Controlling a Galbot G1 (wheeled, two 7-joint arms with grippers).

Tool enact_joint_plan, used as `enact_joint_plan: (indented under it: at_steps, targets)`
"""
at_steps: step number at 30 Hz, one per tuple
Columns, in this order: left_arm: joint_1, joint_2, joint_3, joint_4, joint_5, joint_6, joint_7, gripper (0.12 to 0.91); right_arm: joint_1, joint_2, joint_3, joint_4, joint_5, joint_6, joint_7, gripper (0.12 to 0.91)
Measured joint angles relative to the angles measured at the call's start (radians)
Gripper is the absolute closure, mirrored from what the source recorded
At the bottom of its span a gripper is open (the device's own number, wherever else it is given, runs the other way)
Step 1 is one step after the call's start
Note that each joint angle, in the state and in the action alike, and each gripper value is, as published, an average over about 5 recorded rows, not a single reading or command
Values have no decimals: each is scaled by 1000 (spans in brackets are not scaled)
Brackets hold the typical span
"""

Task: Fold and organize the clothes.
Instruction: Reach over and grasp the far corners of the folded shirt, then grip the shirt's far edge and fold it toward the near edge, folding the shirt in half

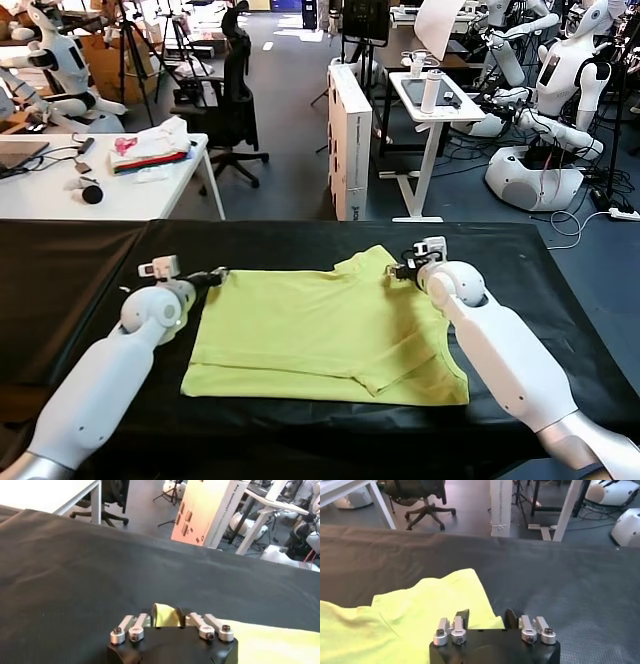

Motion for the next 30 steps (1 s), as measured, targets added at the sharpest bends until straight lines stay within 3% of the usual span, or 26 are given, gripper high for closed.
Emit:
enact_joint_plan:
  at_steps: [15,22,30]
  targets:
    - [26,11,-21,-34,-2,3,0,881,-53,-30,63,98,6,-1,-12,887]
    - [99,53,-91,-157,-29,1,-10,881,-123,-67,129,195,15,22,-29,887]
    - [235,98,-201,-295,-34,-17,-1,881,-252,-122,217,343,45,28,-19,887]
